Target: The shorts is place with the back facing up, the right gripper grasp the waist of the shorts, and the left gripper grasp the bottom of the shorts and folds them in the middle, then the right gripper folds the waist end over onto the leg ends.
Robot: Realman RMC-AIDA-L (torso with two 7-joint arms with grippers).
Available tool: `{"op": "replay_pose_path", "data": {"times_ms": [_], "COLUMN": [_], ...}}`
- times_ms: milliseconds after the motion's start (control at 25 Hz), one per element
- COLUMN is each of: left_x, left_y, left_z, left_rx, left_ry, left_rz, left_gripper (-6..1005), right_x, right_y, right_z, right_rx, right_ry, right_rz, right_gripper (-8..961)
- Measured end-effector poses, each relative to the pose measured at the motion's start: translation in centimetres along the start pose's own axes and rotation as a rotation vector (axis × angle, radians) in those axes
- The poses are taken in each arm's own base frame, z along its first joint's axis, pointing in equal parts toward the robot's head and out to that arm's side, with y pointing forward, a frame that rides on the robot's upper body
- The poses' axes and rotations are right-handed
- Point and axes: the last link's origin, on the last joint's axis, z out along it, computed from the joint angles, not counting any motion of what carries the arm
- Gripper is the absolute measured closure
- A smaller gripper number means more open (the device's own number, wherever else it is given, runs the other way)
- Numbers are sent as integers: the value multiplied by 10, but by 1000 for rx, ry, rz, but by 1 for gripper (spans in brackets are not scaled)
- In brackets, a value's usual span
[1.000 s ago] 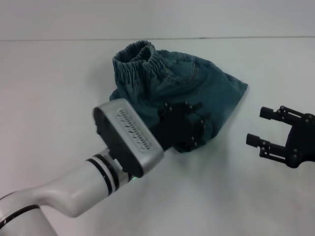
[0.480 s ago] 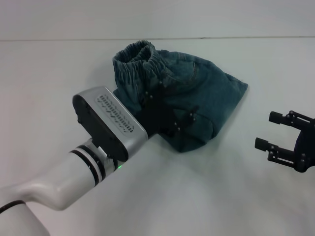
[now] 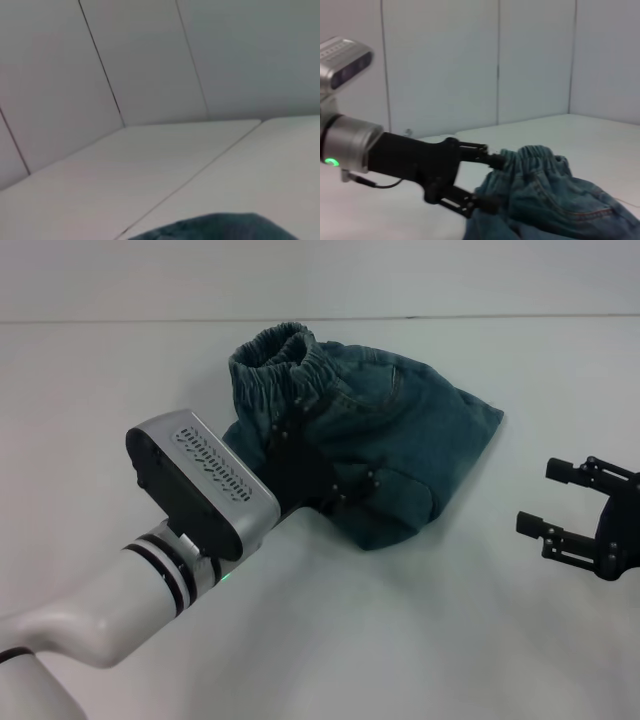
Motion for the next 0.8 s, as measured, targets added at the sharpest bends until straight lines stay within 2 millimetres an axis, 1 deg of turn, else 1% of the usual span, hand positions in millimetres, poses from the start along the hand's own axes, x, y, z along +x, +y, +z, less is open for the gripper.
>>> {"op": "replay_pose_path", "data": {"times_ms": [80,320,520,720,800], "left_x": [-2,-5,-5,-4,-5], "left_y": [-1,-5,-6,-7,-7], "left_z": [-1,-3,-4,-4,-4], "left_rx": [6,23,28,34,35], "left_ry": [-11,-39,-48,-47,-53], "left_rz": [-4,-19,-23,-27,-28], "left_gripper": [88,88,88,88,89], "right_x": [0,-3,-8,-10,-9], "right_y": [-4,-15,-19,-21,-21], "right_z": [2,17,28,30,31], "right_rx": [19,80,68,66,70], "right_ry": [2,-12,-22,-21,-18], "right_rz": [3,54,53,48,48], "right_gripper": [164,144,71,-3,-3]}}
